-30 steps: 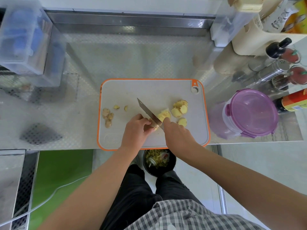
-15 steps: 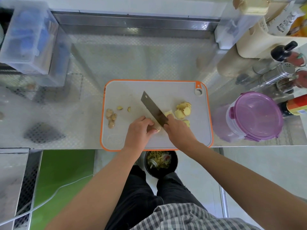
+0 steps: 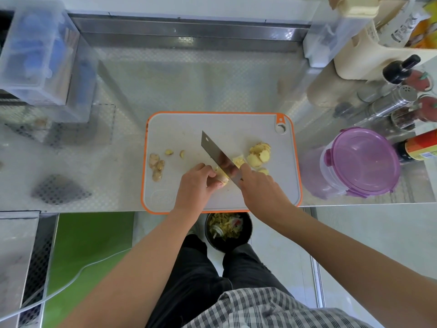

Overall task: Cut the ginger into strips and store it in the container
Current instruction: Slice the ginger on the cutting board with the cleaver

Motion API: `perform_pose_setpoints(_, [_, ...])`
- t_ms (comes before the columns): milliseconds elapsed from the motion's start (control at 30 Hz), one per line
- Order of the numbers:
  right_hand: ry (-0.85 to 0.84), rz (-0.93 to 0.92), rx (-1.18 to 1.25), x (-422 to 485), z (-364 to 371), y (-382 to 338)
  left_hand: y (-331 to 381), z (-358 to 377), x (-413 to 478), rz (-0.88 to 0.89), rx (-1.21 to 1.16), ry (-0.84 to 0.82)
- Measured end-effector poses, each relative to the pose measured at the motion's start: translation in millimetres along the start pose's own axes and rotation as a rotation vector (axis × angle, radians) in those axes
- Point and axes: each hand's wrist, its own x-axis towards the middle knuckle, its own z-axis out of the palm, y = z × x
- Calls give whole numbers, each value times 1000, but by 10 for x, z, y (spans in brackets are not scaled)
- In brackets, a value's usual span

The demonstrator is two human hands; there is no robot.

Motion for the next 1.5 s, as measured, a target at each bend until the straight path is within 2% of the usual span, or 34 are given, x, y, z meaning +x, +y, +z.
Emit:
perform_pose_setpoints(433, [-11,-7,-100,-80,27,-28,-2,-2,13,5,-15,0])
perform_pose_setpoints(1067, [2,-10,-22,333,406,-75,37,-27,1,-18,-62,-23])
perform_pose_setpoints(1267, [-23,5,139,276,159,-23,18,-18,1,-29,-72,-23])
perform_pose_setpoints(1500, [-6,-45,2,19,39,-18,17,-12,5,-35,-63,0])
